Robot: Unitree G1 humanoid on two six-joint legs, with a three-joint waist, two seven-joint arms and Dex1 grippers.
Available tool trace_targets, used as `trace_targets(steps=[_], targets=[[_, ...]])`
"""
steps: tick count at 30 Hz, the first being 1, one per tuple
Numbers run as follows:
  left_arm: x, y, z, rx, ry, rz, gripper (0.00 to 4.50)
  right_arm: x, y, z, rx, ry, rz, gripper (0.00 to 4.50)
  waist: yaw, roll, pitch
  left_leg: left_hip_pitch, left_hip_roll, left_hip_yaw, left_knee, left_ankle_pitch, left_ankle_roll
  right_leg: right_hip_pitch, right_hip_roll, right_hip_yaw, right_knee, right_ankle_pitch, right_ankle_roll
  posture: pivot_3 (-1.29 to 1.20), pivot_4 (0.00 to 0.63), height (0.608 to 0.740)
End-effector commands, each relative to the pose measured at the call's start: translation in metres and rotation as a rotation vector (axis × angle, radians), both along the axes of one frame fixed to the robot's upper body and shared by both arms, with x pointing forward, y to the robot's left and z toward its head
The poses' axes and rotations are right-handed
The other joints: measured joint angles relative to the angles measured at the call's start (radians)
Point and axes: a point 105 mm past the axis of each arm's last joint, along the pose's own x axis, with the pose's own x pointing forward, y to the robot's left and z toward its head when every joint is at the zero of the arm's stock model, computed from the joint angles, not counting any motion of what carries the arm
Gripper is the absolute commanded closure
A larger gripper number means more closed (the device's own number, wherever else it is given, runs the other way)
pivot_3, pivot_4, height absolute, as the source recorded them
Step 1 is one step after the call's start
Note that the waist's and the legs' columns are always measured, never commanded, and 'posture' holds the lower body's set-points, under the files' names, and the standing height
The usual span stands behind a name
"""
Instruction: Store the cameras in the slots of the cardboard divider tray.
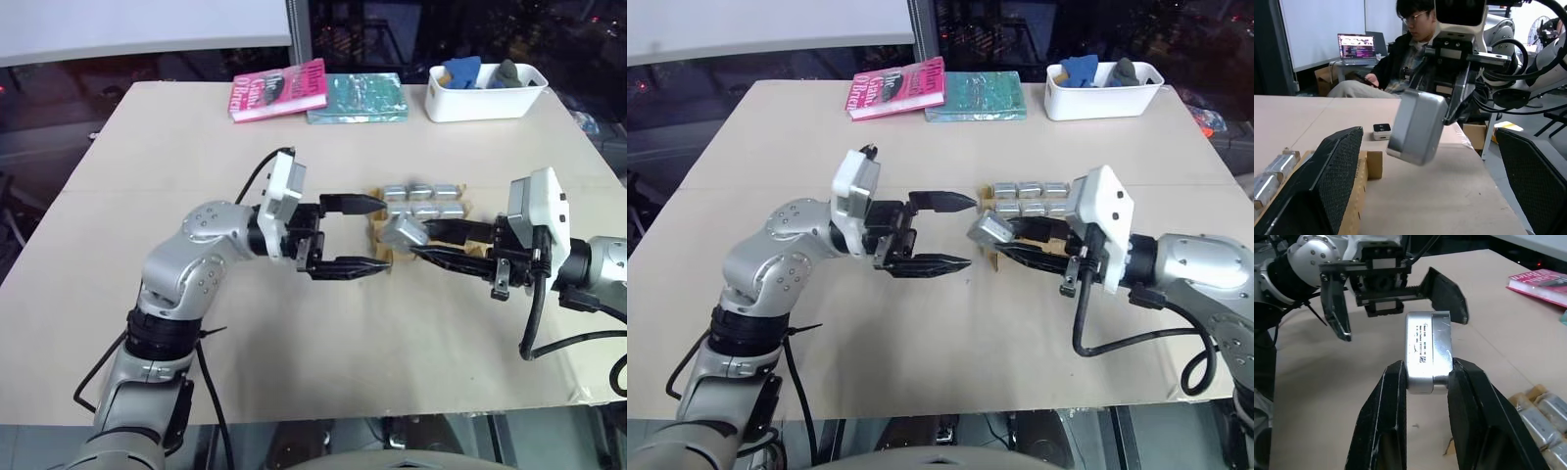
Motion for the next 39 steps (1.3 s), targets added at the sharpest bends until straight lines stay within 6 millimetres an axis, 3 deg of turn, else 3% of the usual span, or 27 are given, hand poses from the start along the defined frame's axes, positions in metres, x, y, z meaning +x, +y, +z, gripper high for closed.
trace_targets(steps=[1,2,8,9,15,19,21,25,30,35,39], targets=[[-0.004,-0.001,0.011,-0.012,-0.056,-0.027,0.51,-0.006,0.005,0.007,0.004,-0.030,0.031,3.87,0.000,0.000,0.000,0.000,0.000,0.000,0.000,0.000,0.000,0.000,0.000,0.000,0.000,0.000,0.000,0.00,0.150,0.740],[-0.004,-0.001,0.011,-0.010,-0.057,-0.031,0.69,-0.006,0.006,0.008,0.008,-0.031,0.036,3.87,0.000,0.000,0.000,0.000,0.000,0.000,0.000,0.000,0.000,0.000,0.000,0.000,0.000,0.000,0.000,0.00,0.150,0.740],[-0.006,-0.003,0.010,-0.004,-0.061,-0.052,3.47,-0.010,0.010,0.011,0.018,-0.035,0.060,3.87,0.000,0.000,0.000,0.000,0.000,0.000,0.000,0.000,0.000,0.000,0.000,0.000,0.000,0.000,0.000,0.00,0.150,0.740],[-0.006,-0.003,0.011,-0.004,-0.061,-0.054,3.59,-0.011,0.011,0.011,0.020,-0.036,0.062,3.87,0.000,0.000,0.000,0.000,0.000,0.000,0.000,0.000,0.000,0.000,0.000,0.000,0.000,0.000,0.000,0.00,0.150,0.740],[-0.005,-0.001,0.010,-0.004,-0.067,-0.050,3.60,-0.010,0.014,0.014,0.043,-0.034,0.067,3.87,0.000,0.000,0.000,0.000,0.000,0.000,0.000,0.000,0.000,0.000,0.000,0.000,0.000,0.000,0.000,0.00,0.150,0.740],[0.004,0.004,0.012,-0.016,-0.064,-0.009,3.60,-0.004,0.009,0.011,0.042,-0.047,0.004,1.84,0.001,0.000,0.000,0.000,0.000,0.000,0.000,0.000,0.000,0.000,0.000,0.000,0.000,0.000,0.000,0.00,0.150,0.740],[0.015,0.006,0.010,-0.008,-0.059,0.036,3.60,0.000,0.001,0.006,0.029,-0.050,-0.059,1.07,0.001,0.000,0.000,0.000,0.000,0.000,0.000,0.000,0.000,0.000,0.000,0.000,0.000,0.000,0.000,0.00,0.150,0.740],[0.037,0.007,0.002,0.049,-0.080,0.107,3.60,0.004,-0.016,-0.003,0.007,-0.060,-0.179,1.07,0.004,0.000,0.000,0.000,-0.001,0.000,0.000,0.000,0.000,0.000,0.000,-0.001,0.000,0.000,0.000,0.00,0.150,0.740],[0.074,-0.013,-0.019,0.198,-0.092,0.160,3.60,-0.011,-0.047,-0.023,-0.062,-0.073,-0.352,1.07,0.021,0.000,0.000,-0.002,-0.001,-0.002,0.001,0.000,0.000,0.000,0.001,-0.004,-0.001,0.000,0.000,0.00,0.150,0.740],[0.096,-0.030,-0.036,0.315,-0.130,0.118,3.60,-0.027,-0.059,-0.031,-0.072,-0.083,-0.462,1.07,0.020,0.000,0.000,-0.002,-0.001,-0.001,0.001,0.000,0.000,0.000,0.003,-0.002,-0.001,0.000,0.000,0.00,0.150,0.740],[0.104,-0.039,-0.043,0.373,-0.156,0.075,3.60,-0.029,-0.060,-0.029,-0.059,-0.100,-0.503,1.07,0.004,0.000,0.000,-0.001,-0.001,0.000,0.001,0.000,0.000,0.000,0.004,-0.001,0.000,0.000,0.000,0.00,0.150,0.740]])
